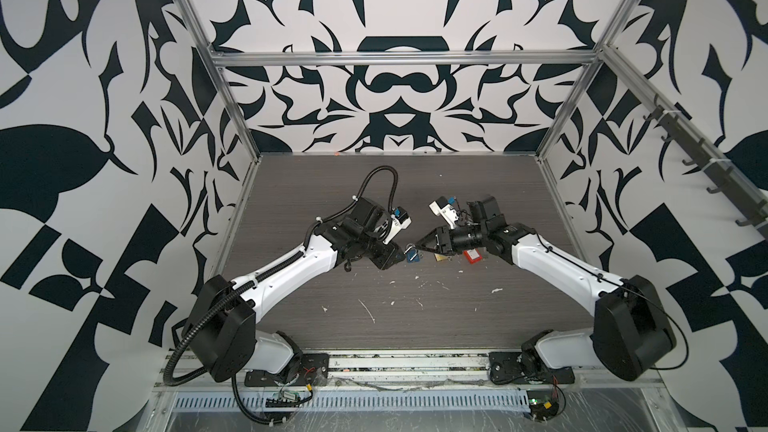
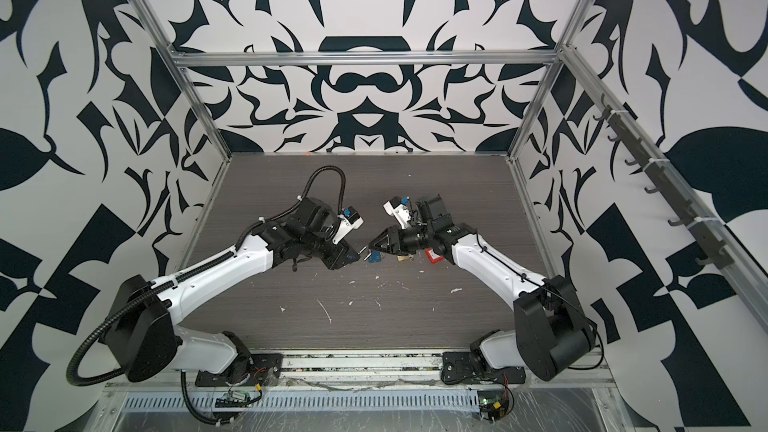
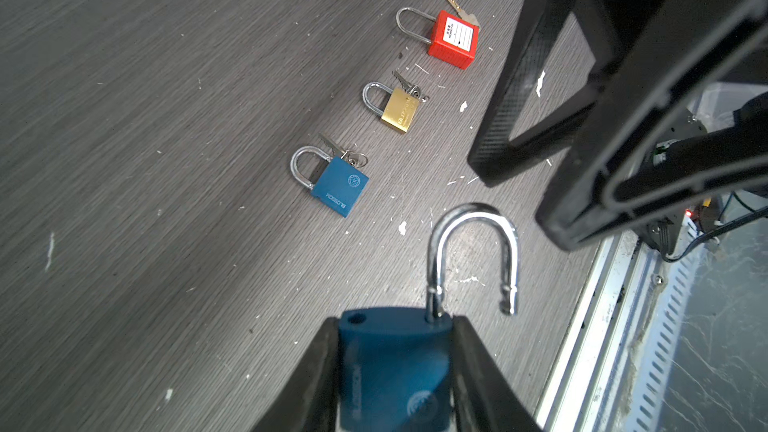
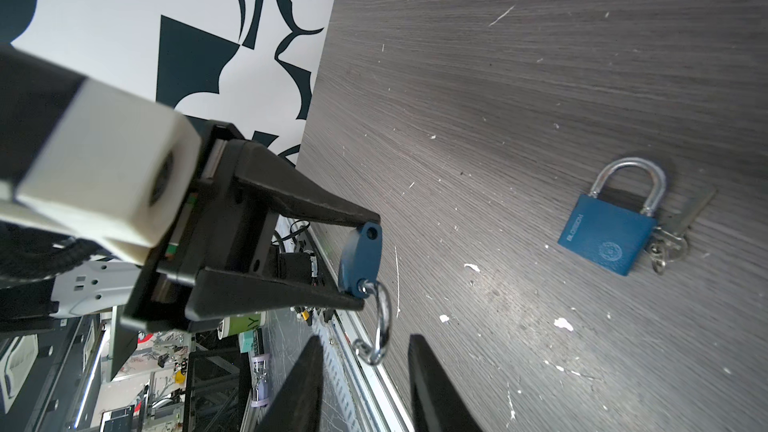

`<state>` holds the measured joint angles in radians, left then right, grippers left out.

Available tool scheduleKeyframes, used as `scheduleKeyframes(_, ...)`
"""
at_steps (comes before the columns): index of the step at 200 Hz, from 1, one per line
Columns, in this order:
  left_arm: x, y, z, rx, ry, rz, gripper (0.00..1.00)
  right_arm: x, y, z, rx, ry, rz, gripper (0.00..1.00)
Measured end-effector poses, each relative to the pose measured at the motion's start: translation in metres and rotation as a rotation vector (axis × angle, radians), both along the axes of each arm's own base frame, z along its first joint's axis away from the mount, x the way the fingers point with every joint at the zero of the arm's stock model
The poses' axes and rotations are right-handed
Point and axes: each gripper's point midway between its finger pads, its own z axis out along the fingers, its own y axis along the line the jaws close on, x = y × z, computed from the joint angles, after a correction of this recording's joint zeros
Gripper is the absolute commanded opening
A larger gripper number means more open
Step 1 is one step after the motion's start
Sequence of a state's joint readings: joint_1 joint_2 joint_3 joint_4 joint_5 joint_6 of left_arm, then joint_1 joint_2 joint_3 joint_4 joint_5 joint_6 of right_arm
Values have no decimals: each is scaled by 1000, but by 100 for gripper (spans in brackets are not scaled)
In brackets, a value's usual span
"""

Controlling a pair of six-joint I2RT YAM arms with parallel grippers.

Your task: Lock with the key

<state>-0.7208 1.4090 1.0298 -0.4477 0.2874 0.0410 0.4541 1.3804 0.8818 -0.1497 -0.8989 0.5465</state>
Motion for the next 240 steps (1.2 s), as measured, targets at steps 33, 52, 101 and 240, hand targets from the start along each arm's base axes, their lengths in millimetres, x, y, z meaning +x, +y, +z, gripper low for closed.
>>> scheduleKeyframes(33, -3, -2, 0, 0, 1, -11, 0, -2, 4, -5, -4, 14, 13, 34)
scheduleKeyframes(52, -5, -4, 0, 0, 2, -18, 0, -3, 6, -10, -11, 27, 22, 32)
scheduleKeyframes(101, -12, -8, -1, 4, 3, -39, 0, -4, 15, -17, -21, 55, 42, 10)
scheduleKeyframes(240, -6, -4, -2, 35, -38, -24, 0, -11, 16, -13, -6, 103, 67, 29)
